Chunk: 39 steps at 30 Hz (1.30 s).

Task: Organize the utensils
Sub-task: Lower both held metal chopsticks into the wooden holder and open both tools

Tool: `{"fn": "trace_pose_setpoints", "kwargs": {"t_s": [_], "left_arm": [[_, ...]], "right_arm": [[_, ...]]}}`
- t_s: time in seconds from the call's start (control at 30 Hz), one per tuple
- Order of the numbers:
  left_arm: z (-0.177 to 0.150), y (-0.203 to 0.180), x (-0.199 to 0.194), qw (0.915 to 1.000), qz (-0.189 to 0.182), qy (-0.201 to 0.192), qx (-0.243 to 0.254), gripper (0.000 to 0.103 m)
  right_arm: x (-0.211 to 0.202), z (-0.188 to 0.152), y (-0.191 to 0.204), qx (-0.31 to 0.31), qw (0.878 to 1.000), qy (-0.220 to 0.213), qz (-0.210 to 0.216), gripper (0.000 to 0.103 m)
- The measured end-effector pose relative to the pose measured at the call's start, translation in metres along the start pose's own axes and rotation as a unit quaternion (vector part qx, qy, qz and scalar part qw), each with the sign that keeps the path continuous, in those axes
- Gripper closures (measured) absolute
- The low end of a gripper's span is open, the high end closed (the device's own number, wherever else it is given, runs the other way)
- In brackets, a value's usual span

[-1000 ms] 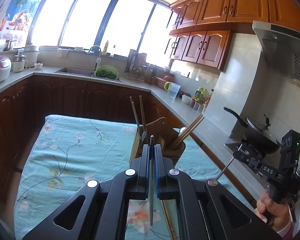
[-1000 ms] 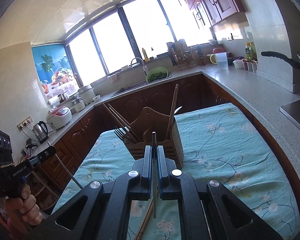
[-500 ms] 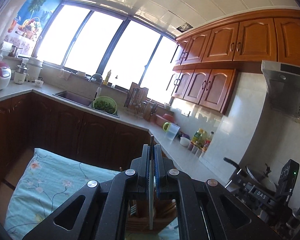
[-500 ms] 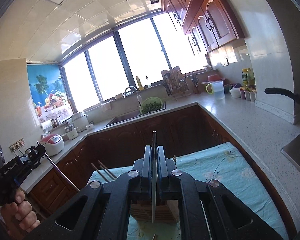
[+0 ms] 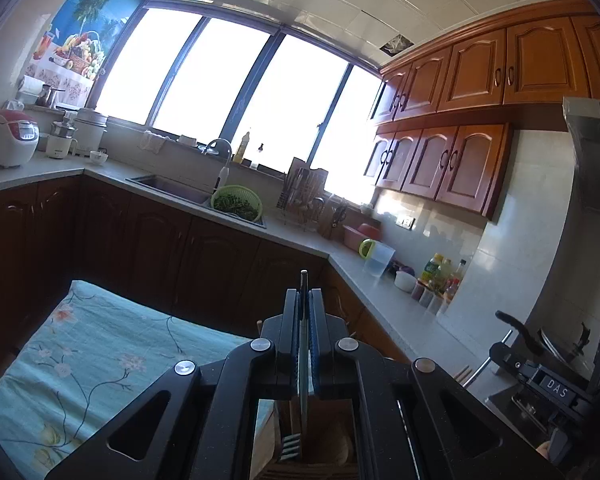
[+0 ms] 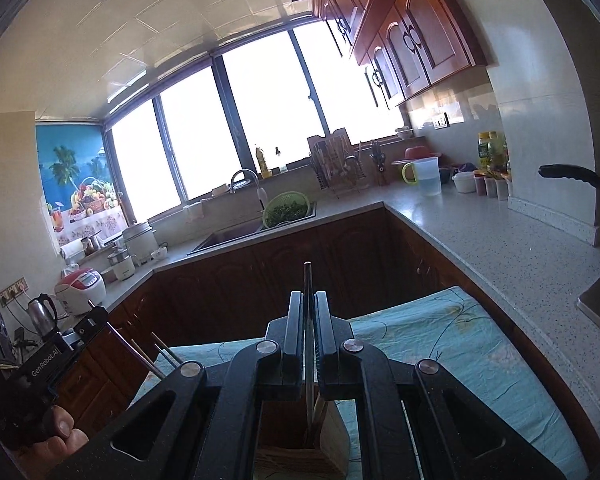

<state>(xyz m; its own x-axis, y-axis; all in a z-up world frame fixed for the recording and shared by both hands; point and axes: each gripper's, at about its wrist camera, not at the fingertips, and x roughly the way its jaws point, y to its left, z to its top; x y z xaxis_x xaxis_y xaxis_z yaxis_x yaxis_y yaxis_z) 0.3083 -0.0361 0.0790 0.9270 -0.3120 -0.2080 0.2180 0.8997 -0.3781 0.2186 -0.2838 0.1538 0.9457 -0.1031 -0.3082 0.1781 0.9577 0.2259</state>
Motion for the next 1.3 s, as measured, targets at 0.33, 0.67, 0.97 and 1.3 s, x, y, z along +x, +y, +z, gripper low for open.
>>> {"fn": "trace_pose_setpoints", "kwargs": {"t_s": [0.33, 0.67, 0.97, 1.3], "left_arm": [[-0.004, -0.004, 0.013, 0.9996, -0.004, 0.015, 0.023, 0.1], [0.002, 0.023, -0.005, 0.9996, -0.012, 0.02, 0.018, 0.1], [0.003, 0.03, -0.003, 0.9996, -0.015, 0.018, 0.015, 0.1], [-0.002, 0.039, 0.008, 0.9984, -0.012, 0.053, 0.012, 0.099]], "right_arm": [[0.022, -0.032, -0.012, 0.015, 0.999, 0.051, -0.002, 0.098], [0.024, -0.037, -0.008, 0.008, 0.998, 0.061, -0.005, 0.098], [0.025, -0.038, -0.008, 0.007, 0.998, 0.059, -0.006, 0.098], [0.024, -0.039, -0.009, 0.006, 0.998, 0.058, -0.008, 0.098]]}}
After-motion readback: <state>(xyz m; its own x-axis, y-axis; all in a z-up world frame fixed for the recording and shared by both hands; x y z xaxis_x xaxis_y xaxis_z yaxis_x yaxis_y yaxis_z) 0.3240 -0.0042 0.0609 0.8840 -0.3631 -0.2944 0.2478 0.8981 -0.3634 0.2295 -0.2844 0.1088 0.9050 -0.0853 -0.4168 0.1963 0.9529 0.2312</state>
